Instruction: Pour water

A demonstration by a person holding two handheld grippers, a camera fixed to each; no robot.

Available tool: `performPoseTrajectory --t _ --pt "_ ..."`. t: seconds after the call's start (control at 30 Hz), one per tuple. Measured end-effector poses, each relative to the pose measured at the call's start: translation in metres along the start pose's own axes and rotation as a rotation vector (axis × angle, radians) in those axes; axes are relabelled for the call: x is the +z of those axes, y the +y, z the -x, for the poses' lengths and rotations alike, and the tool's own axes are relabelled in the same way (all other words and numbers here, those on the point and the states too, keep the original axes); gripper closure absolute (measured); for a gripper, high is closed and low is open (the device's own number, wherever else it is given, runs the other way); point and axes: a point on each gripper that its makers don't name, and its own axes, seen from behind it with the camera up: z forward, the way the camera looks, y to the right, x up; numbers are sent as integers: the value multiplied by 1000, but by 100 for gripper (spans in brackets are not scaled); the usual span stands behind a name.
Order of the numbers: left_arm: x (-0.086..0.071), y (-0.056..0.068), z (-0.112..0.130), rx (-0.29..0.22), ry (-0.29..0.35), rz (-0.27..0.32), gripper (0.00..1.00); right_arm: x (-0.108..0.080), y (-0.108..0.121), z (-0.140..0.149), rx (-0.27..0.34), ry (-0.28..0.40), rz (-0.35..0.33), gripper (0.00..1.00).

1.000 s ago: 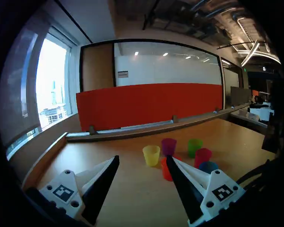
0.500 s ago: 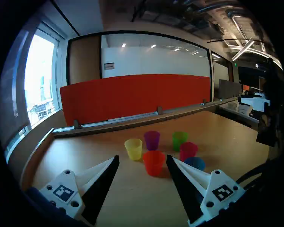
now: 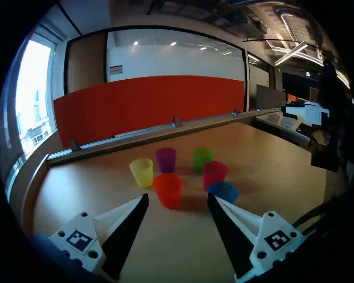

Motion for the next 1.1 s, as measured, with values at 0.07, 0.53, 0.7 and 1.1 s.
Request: performPoseTrajectory --t 0.07,0.53,0.7,1.1 --pt "5 7 3 5 -10 19 8 0 -2 2 0 -7 -6 0" --pt "38 53 35 75 -107 152 8 2 -9 8 17 -40 -21 0" --pt "51 65 51 94 -148 186 8 3 -7 9 22 -48 -19 0" --pt "77 85 81 158 -241 277 8 7 -3 16 28 -71 -14 0"
